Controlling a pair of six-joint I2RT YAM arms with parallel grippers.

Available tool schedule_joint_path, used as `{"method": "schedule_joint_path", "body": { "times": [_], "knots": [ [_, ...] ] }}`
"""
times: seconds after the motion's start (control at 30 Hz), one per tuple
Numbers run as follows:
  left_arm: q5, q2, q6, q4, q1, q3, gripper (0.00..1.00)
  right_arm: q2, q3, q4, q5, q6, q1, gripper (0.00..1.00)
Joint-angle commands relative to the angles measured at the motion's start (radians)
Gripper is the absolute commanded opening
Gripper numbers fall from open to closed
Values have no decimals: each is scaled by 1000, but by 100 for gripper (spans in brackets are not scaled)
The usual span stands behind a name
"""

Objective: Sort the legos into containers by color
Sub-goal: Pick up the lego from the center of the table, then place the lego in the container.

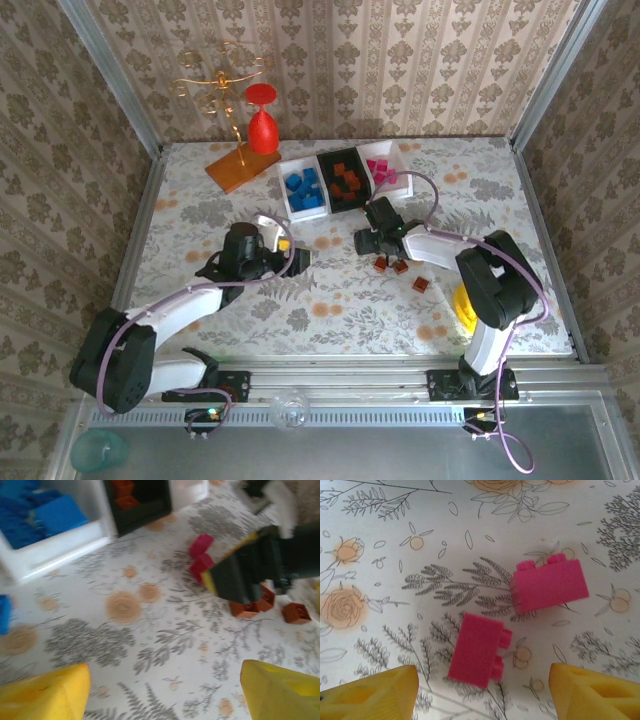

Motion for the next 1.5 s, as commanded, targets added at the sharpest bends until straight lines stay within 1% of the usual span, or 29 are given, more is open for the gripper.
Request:
{"method": "schedule_joint_path", "body": {
  "times": [0.0,0.13,0.3,0.43,0.53,0.63,0.73,0.83,0.9,1.03,1.17,1.33,1.47],
  "knots": [
    [35,46,20,76,-28,48,79,65,57,40,25,33,0,67],
    [56,98,-4,118,-38,53,79,109,71,63,33,37,1,57],
    [57,116,-9,132,-40,50,79,136,85,70,34,28,1,43],
    [57,119,-9,137,-40,52,78,114,81,86,-32,18,4,29],
    [58,131,-14,150,-41,59,78,66,71,103,-116,12,11,25],
    [58,151,-33,178,-50,73,78,-5,61,125,-166,20,3,24],
    [40,184,-65,227,-68,99,78,-58,69,143,-189,26,-34,24],
    [0,225,-71,257,-101,146,78,-62,111,141,-213,39,-96,24],
    [-31,254,-62,256,-120,187,78,-48,150,134,-203,46,-136,24],
    [-99,300,-41,246,-147,258,78,22,238,133,-167,58,-211,24],
    [-133,327,-45,230,-159,302,78,133,349,119,-124,66,-267,25],
    [-139,325,-51,217,-165,306,78,302,550,38,-116,56,-299,27],
    [-146,304,-49,205,-167,285,78,383,674,-25,-131,46,-305,33]
  ]
}}
